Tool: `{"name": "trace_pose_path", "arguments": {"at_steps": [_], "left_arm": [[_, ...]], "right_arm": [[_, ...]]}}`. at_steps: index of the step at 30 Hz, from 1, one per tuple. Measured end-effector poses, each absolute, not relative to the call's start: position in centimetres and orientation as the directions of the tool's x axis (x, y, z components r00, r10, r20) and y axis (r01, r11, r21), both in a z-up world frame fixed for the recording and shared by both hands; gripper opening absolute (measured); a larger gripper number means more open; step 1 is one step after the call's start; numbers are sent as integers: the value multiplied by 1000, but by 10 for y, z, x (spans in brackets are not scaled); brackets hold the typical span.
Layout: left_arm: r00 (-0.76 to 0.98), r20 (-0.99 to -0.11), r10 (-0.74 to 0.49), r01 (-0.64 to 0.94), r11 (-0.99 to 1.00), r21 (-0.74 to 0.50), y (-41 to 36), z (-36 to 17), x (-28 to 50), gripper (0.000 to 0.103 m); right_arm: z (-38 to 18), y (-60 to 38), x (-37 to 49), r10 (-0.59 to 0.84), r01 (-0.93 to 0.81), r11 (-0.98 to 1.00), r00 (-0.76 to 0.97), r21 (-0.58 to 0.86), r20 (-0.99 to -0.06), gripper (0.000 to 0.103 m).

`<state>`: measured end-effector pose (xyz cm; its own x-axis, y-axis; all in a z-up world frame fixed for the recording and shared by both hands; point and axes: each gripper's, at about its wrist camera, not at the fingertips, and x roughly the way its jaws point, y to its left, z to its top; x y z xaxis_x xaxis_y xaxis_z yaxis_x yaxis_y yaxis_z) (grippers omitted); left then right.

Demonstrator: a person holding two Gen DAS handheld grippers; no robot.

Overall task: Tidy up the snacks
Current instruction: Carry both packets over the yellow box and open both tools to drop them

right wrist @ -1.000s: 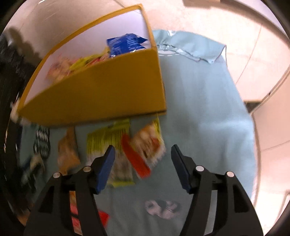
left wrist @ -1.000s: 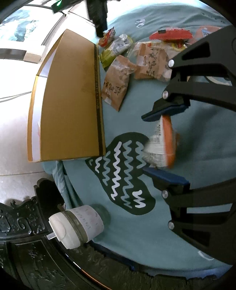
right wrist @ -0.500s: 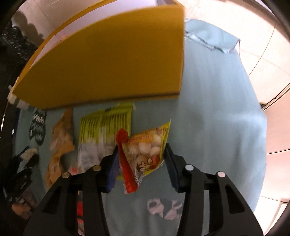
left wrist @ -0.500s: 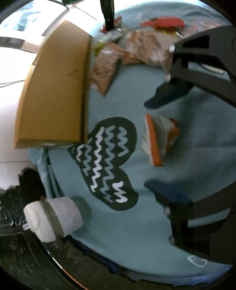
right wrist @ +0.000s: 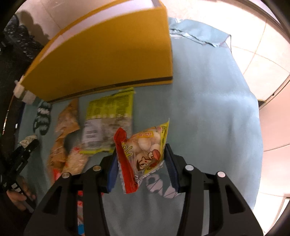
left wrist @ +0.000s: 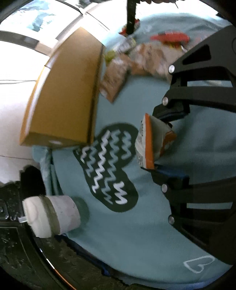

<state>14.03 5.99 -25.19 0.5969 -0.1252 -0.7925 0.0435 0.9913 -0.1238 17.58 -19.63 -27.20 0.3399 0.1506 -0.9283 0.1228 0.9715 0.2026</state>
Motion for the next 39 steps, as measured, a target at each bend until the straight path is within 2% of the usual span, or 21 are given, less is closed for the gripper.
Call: {"name": "trace_pose_path", "arguments": {"at_steps": [6,15,18,27,28,29,30,31,33,39], "left_arm": [[661,-729,-177,82,983,-163,39,-217,140,42],[765,-598,-238,134,968,-213,13,-137,164,42],[795,-557,-241,153,967,-201,4,-107,184,43],[855,-460,-238,210,971,-112,-25,-19,264,44],[856,-467,-224,201,975,-98,-28,-14,275,48],[846,-491,-209,191,978,-86,-29,-14,287,76],[830,-524,-192,178,981,-78,-30,-17,298,93],[809,-565,-163,152,986,-66,-31,-23,308,101],[788,-604,-121,122,992,-39,-29,-30,313,101],[771,-629,-101,107,994,-28,-17,-69,274,101]], "right_arm": [[-229,-191,169,205,75,963,421,259,-884,47],[-140,-205,175,256,26,944,571,329,-780,47],[-86,-204,196,256,-28,950,639,311,-726,47],[7,-189,261,214,-100,973,734,209,-644,47],[11,-188,267,207,-98,975,737,200,-644,49],[12,-184,282,198,-92,977,730,192,-654,53],[9,-184,294,191,-78,978,714,194,-673,68],[5,-185,301,163,-54,983,703,177,-692,72],[-1,-188,306,110,-15,990,693,138,-712,72],[-43,-188,277,129,-8,987,623,158,-772,72]]}}
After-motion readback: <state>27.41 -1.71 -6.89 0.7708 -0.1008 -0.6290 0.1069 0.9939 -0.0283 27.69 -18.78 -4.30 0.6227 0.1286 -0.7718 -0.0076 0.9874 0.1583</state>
